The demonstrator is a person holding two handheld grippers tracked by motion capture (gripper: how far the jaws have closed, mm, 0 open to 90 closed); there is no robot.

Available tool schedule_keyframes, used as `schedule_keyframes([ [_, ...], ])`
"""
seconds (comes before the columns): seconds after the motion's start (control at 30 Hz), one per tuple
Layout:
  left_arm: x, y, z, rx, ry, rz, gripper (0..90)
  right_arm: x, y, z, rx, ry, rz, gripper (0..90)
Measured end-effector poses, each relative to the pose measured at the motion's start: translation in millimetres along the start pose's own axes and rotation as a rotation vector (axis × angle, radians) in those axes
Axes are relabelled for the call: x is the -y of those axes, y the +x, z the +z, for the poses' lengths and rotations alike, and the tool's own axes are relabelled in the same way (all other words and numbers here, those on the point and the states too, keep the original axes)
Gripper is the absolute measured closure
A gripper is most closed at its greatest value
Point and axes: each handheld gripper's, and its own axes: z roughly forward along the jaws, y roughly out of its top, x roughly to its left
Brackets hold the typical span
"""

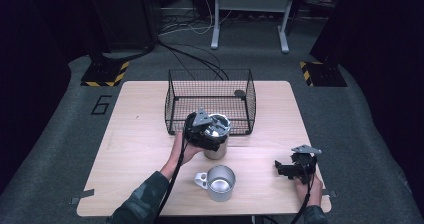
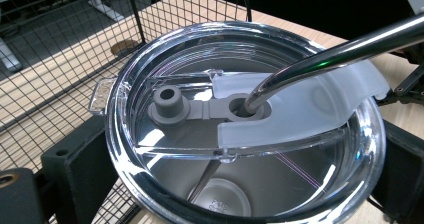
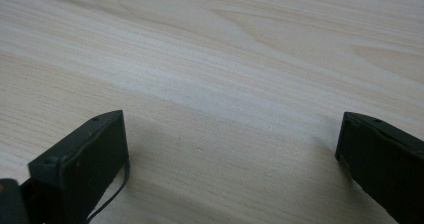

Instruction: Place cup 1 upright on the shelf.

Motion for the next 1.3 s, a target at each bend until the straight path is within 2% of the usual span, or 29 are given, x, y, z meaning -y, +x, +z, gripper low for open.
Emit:
schedule_keyframes([
  [0.37,-2.7,2.9,-21.8,0.001,-0.015,0.01,3.7,0.0,0.0,0.0,0.0,0.0,0.0,0.0],
  [0.73,3.2,7.9,-43.9,-0.01,-0.015,0.013,3.7,0.0,0.0,0.0,0.0,0.0,0.0,0.0],
  [0.97,6.4,13.0,-60.2,-0.043,-0.027,0.006,3.7,0.0,0.1,0.0,0.001,0.0,0.0,0.0],
  [1.3,7.9,19.5,-78.8,-0.062,-0.03,0.009,3.7,0.0,0.2,0.0,0.001,0.0,0.001,0.0],
])
